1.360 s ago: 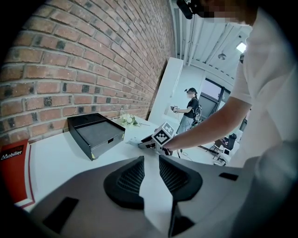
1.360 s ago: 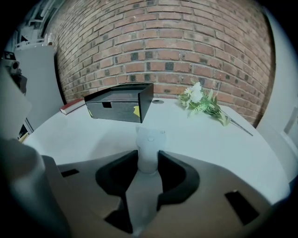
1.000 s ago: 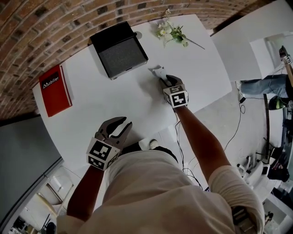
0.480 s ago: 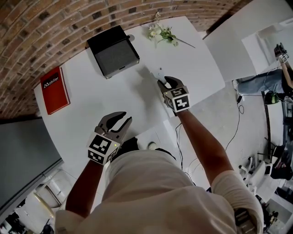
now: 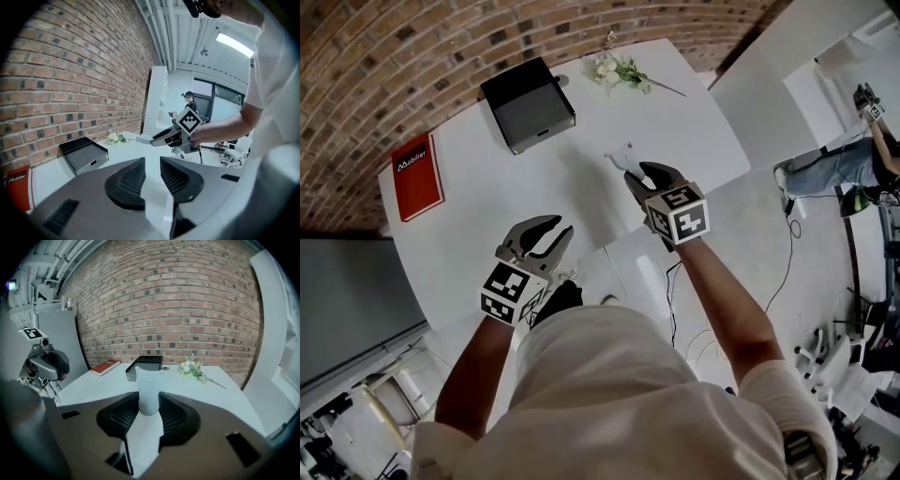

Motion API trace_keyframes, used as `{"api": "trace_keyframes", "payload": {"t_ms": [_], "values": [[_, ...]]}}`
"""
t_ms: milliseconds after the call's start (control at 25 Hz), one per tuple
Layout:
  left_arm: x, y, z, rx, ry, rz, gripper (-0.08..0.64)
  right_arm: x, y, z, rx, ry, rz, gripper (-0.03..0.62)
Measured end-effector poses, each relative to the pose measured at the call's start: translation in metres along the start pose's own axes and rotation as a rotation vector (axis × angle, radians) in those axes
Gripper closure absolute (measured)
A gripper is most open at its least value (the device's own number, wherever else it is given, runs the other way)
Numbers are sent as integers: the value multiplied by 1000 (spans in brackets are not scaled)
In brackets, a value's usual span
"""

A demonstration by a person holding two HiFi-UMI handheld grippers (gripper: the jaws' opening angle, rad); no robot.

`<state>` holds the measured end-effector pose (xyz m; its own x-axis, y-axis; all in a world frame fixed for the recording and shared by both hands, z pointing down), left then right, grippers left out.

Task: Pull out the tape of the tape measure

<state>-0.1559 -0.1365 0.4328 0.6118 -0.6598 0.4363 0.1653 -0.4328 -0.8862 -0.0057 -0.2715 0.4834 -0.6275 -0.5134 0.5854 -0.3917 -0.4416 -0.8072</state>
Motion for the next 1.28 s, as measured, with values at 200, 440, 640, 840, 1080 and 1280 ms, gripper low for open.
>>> {"api": "trace_keyframes", "payload": {"t_ms": [200,440,640,840,1080,1280], "values": [[-2,10,31,27,5,20,466,-52,2,-18,-49,37,12,456],[0,23,70,65,0,51,469,-106,-6,-35,-76,63,30,456],[1,30,99,88,0,69,471,-144,-14,-45,-95,82,29,456],[-1,36,126,117,3,87,471,-177,-23,-59,-111,107,29,456],[-4,38,155,152,5,98,469,-206,-34,-85,-138,156,27,457],[-6,34,174,197,6,92,468,-221,-49,-108,-157,200,12,456]]}}
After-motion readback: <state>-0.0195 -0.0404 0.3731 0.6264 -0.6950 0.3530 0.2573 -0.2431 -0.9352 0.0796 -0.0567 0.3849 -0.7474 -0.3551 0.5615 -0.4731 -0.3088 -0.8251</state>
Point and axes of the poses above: the fingertips, and each gripper's own axes: x forward along the fingers, z to its right, y out of its top, the point moved 3 cm from there along -x, backward along the fingers
